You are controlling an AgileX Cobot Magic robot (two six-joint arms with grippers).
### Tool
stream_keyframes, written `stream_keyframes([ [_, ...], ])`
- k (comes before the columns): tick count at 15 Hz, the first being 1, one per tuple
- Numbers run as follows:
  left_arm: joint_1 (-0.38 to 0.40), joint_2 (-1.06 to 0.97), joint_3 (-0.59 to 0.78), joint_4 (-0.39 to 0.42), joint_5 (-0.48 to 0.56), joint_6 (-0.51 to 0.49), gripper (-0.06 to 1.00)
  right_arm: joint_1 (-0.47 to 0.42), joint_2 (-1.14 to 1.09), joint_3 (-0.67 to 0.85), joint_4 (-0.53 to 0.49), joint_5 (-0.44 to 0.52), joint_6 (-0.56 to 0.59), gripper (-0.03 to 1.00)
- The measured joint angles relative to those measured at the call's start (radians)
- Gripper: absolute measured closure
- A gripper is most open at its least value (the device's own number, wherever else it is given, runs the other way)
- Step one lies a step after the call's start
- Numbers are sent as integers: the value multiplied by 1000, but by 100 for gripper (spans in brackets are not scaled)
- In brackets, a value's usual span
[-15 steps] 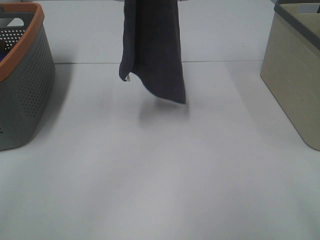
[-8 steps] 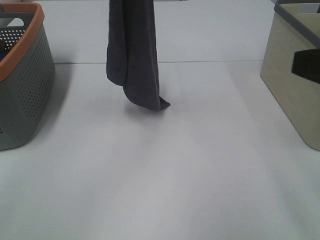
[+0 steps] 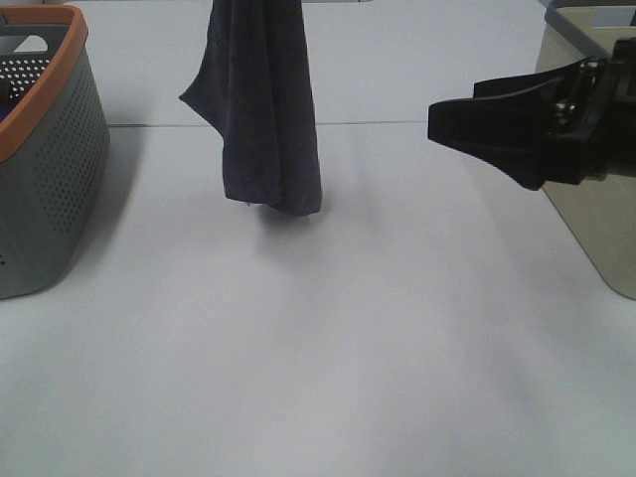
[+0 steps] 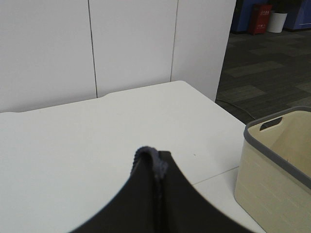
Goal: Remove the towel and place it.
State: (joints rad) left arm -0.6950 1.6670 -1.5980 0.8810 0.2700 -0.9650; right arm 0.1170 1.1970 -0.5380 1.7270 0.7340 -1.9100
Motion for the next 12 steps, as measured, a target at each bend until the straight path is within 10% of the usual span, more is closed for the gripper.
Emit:
stream_keyframes([
  [8,-2,0,0,0,4,2,94,260,314,-180,13,-257,-84,28],
  [12,-2,0,0,1,4,3,94,268,454,-277,14,-173,-56,29],
])
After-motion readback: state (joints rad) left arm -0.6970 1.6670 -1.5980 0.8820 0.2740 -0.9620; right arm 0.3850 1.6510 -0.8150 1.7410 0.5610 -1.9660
